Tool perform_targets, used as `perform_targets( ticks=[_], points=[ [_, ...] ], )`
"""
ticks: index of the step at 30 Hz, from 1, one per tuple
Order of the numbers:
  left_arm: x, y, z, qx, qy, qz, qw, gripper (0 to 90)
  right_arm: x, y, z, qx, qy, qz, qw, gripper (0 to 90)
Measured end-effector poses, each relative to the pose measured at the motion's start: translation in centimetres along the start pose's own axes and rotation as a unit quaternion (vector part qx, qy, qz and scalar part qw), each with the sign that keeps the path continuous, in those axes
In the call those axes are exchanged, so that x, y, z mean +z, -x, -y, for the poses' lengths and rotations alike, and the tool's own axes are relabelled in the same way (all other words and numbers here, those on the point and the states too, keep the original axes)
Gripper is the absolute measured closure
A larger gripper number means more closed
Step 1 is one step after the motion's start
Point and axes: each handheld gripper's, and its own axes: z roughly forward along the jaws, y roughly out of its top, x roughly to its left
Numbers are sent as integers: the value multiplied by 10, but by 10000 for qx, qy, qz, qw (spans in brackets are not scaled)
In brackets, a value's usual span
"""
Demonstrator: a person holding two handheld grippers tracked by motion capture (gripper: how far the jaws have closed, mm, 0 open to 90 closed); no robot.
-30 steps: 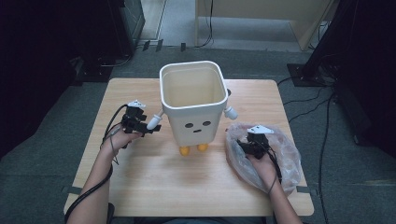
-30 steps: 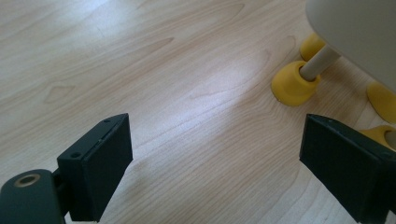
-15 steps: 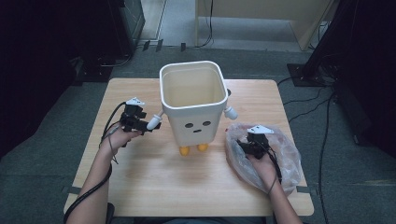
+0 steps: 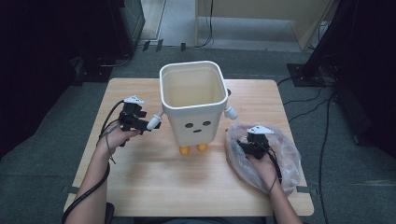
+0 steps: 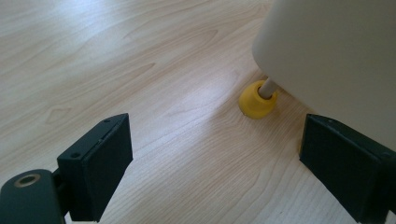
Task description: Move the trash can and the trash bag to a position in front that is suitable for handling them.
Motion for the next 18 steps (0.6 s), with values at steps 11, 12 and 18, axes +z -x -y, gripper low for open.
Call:
perform_targets(
  ticks=[11, 12, 18],
  points=[
    [-12, 1, -7, -317, 136, 95, 9994, 97, 0, 0, 0, -12, -3, -7, 10000, 322],
    [-13, 1, -7, -359, 143, 124, 9992, 97, 0, 0, 0, -12, -3, -7, 10000, 322],
    [-20, 4, -11, -212, 194, -14, 9996, 97, -1, 0, 1, -12, -6, -10, 10000, 321]
  ],
)
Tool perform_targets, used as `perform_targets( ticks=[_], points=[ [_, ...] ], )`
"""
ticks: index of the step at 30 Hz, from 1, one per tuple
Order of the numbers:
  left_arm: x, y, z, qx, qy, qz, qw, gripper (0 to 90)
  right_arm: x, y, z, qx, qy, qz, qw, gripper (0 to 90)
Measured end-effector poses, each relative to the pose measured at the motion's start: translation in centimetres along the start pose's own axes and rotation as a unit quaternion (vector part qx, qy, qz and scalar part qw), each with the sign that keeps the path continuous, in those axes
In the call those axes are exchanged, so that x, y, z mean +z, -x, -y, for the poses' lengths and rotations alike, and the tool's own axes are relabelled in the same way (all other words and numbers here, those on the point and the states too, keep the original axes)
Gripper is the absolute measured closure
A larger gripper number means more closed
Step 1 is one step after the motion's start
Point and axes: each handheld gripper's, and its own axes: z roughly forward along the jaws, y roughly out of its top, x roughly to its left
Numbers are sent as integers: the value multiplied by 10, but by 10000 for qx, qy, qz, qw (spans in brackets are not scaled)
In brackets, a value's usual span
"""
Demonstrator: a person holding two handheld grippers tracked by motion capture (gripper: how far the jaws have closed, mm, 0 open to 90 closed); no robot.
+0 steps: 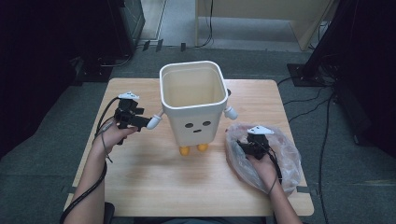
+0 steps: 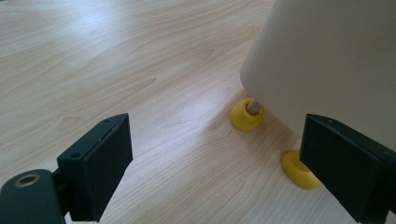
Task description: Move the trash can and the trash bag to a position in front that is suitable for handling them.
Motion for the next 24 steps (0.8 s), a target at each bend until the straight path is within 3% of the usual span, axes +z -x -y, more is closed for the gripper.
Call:
perform_targets(
  ticks=[8, 24],
  points=[
    [-8, 1, -3, 61, 19, -157, 9999, 97, 0, 0, 0, -1, 1, -2, 10000, 321],
    [-30, 11, -13, 219, 350, -163, 9990, 97, 0, 0, 0, -7, 2, -3, 10000, 320]
  ],
)
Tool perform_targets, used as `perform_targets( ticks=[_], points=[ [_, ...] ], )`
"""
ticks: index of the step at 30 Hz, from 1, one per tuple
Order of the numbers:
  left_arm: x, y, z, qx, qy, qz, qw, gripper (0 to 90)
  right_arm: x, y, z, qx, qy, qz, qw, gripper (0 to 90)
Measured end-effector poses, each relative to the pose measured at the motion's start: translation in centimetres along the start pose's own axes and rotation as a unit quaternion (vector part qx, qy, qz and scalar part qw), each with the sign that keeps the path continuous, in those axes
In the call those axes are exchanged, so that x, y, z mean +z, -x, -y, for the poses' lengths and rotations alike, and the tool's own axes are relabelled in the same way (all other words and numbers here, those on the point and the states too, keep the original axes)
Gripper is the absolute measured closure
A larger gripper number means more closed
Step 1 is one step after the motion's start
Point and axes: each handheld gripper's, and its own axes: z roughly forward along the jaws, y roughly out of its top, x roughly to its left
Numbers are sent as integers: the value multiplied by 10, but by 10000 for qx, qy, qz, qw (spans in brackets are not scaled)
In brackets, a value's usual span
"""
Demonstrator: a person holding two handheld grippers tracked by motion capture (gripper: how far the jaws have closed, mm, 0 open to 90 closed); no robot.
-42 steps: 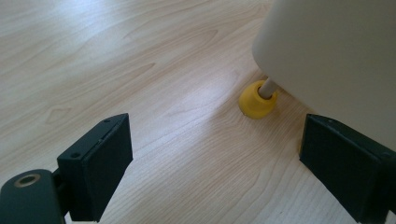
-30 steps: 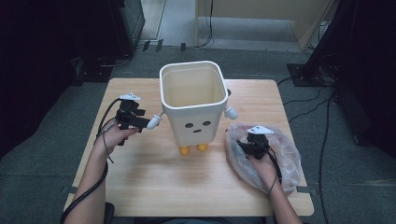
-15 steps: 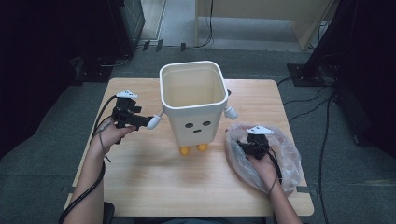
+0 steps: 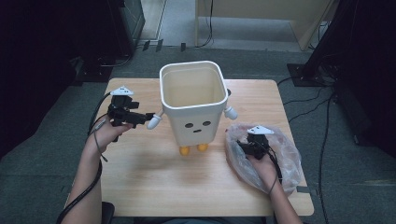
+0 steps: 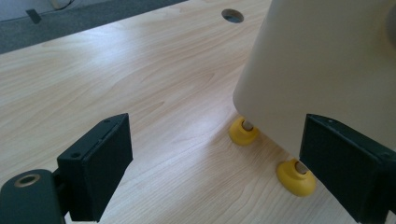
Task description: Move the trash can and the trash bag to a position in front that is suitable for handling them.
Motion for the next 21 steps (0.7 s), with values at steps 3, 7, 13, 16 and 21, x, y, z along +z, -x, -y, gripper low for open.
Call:
perform_targets(
  ticks=[3, 7, 13, 16, 21],
  points=[
    [-3, 2, -2, 20, 53, 11, 10000, 97, 0, 0, 0, 0, 0, 1, 10000, 319],
    [-8, 6, -5, 78, 129, 40, 9999, 97, 0, 0, 0, -2, 1, 0, 10000, 319],
    [-13, 11, -9, 128, 209, 27, 9997, 97, 0, 0, 0, -1, 0, 0, 10000, 319],
    [-14, 10, -11, 42, 270, 101, 9996, 97, 0, 0, 0, 0, -1, 1, 10000, 319],
    [-11, 8, -19, -43, 451, 153, 9989, 97, 0, 0, 0, 1, -1, 0, 10000, 319]
  ],
)
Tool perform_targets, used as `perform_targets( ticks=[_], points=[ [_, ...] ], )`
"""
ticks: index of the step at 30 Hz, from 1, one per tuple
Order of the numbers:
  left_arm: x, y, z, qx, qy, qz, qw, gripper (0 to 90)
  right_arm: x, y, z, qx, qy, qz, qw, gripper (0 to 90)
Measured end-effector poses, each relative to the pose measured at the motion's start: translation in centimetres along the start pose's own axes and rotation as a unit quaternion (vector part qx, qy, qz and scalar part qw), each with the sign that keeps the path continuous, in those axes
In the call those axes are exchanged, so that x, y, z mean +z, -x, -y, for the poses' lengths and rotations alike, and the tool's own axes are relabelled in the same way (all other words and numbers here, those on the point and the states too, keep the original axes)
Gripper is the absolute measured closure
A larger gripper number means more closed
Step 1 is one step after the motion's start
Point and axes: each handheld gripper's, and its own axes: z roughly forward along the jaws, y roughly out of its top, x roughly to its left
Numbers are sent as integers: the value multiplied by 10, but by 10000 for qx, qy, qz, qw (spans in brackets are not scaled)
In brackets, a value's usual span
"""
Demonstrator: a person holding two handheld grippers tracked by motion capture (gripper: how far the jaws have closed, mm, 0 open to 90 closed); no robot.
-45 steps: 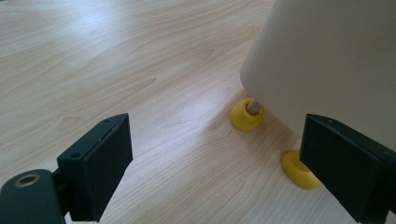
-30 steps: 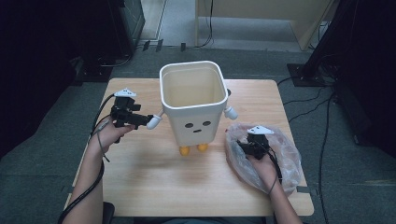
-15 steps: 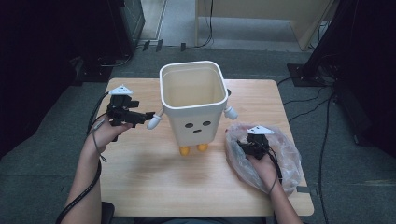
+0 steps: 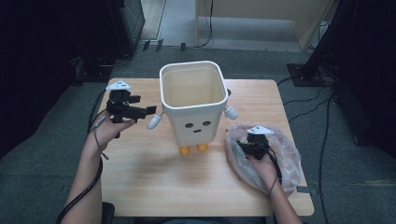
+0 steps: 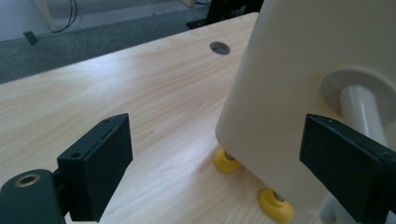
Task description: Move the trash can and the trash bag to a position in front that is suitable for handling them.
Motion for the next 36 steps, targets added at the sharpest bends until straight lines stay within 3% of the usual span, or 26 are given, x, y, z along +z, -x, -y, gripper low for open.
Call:
perform_targets(
  ticks=[5, 8, 13, 16, 21, 23, 25, 31, 36],
  points=[
    [1, 4, -16, 206, -122, -81, 9997, 97, 0, 0, 0, -9, 3, -9, 10000, 319],
    [-1, 3, -27, 245, -107, -25, 9996, 97, 0, 0, 1, -18, 9, -9, 10000, 319],
    [-2, -3, -36, 109, -64, 71, 9999, 97, -1, -1, 1, -39, 9, -17, 10000, 318],
    [-1, -3, -39, 234, -80, 27, 9997, 97, -1, -1, 1, -32, 11, -21, 10000, 318],
    [0, -2, -48, 328, -201, 168, 9991, 97, -1, -1, 1, -30, 10, -21, 10000, 318],
    [0, 0, -51, 503, -218, 157, 9984, 98, -1, -1, 1, -32, 10, -22, 10000, 318],
    [-2, 0, -54, 598, -194, 327, 9975, 114, -1, -1, 1, -37, 5, -23, 10000, 317],
    [-5, -1, -67, 508, -255, 364, 9977, 141, -1, -1, 1, -41, 7, -21, 10000, 317],
    [-8, 1, -78, 579, -272, 380, 9972, 141, -1, -1, 1, -36, 2, -28, 10000, 317]
  ],
)
